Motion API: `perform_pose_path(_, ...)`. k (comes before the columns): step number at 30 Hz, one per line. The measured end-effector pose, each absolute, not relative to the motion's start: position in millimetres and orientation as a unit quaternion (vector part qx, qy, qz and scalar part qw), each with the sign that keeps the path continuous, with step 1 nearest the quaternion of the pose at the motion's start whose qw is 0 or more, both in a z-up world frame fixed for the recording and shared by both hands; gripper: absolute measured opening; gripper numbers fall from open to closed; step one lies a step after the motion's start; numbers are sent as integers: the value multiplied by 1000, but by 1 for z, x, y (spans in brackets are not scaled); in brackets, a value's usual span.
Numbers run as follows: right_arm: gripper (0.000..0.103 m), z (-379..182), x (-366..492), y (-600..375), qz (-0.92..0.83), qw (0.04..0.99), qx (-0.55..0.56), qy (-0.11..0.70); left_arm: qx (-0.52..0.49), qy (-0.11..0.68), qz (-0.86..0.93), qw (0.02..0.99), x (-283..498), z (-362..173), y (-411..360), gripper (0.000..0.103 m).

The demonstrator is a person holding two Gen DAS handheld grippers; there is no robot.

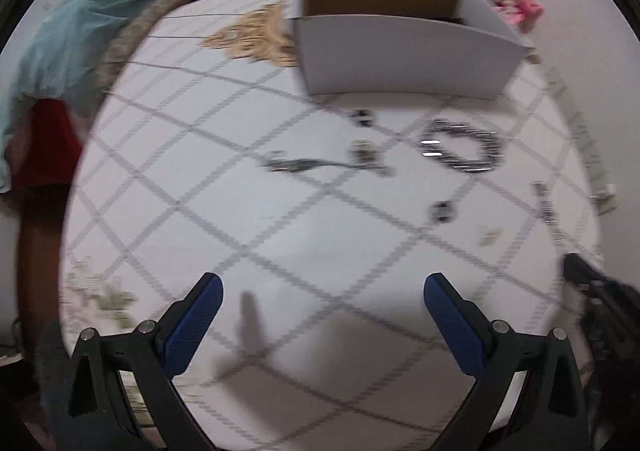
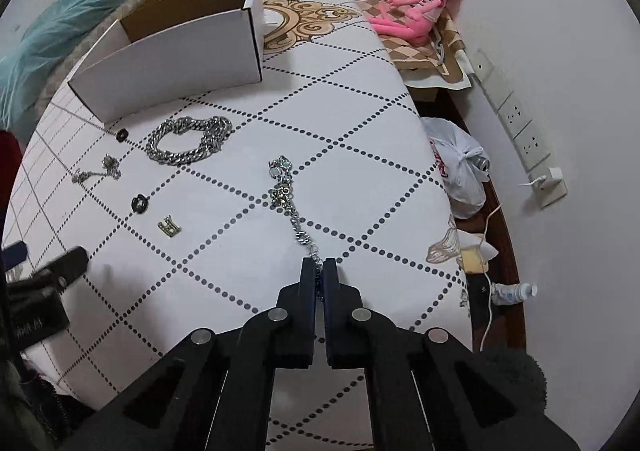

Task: Organize jewelry
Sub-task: 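Lower the left tool and pinch the small gold earring, then grasp the silver chain necklace with the right tool while the left holds the earring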

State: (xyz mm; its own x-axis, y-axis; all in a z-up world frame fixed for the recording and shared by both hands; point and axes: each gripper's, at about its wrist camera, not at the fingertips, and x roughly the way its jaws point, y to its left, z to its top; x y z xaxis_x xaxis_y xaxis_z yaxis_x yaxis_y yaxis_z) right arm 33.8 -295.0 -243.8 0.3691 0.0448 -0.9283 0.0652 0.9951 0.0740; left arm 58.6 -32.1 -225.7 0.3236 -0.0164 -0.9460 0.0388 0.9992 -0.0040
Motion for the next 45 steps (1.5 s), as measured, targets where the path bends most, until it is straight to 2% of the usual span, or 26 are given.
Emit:
perform_pose_path(3, 2, -244, 36, -307, -18, 825, 67, 561, -1, 577, -50, 815, 61, -225, -52, 102)
perform_pose_path(6, 2, -243, 38, -317, -25, 823, 81, 562, -7, 574, -76, 815, 63, -225, -69, 93)
perform_pose_path(11, 2, -243, 37, -330, -35, 820, 98, 563, 11, 570, -94, 816, 66, -227, -91, 90)
perform_pose_path(13, 2, -244, 36, -335, -38, 819, 105, 563, 14, 568, -98, 817, 66, -227, -96, 74)
perform_pose_path(17, 2, -244, 37, -340, -42, 817, 113, 565, 21, 566, -100, 818, 72, -228, -99, 61)
perform_pose_path(20, 2, -244, 37, -342, -46, 817, 112, 564, 31, 559, -100, 823, 75, -226, -103, 47)
perform_pose_path(22, 2, -244, 37, -343, -47, 816, 114, 565, 32, 556, -102, 824, 74, -224, -102, 25)
perform_pose_path(25, 2, -244, 37, -344, -48, 816, 114, 564, 16, 556, -109, 824, 74, -224, -96, 8)
perform_pose_path(37, 2, -234, 35, -337, -32, 821, 125, 556, 2, 551, -112, 827, 66, -220, -81, 5)
perform_pose_path(45, 0, -190, 40, -332, 7, 841, 149, 521, -32, 527, -107, 842, 65, -175, -36, 5)
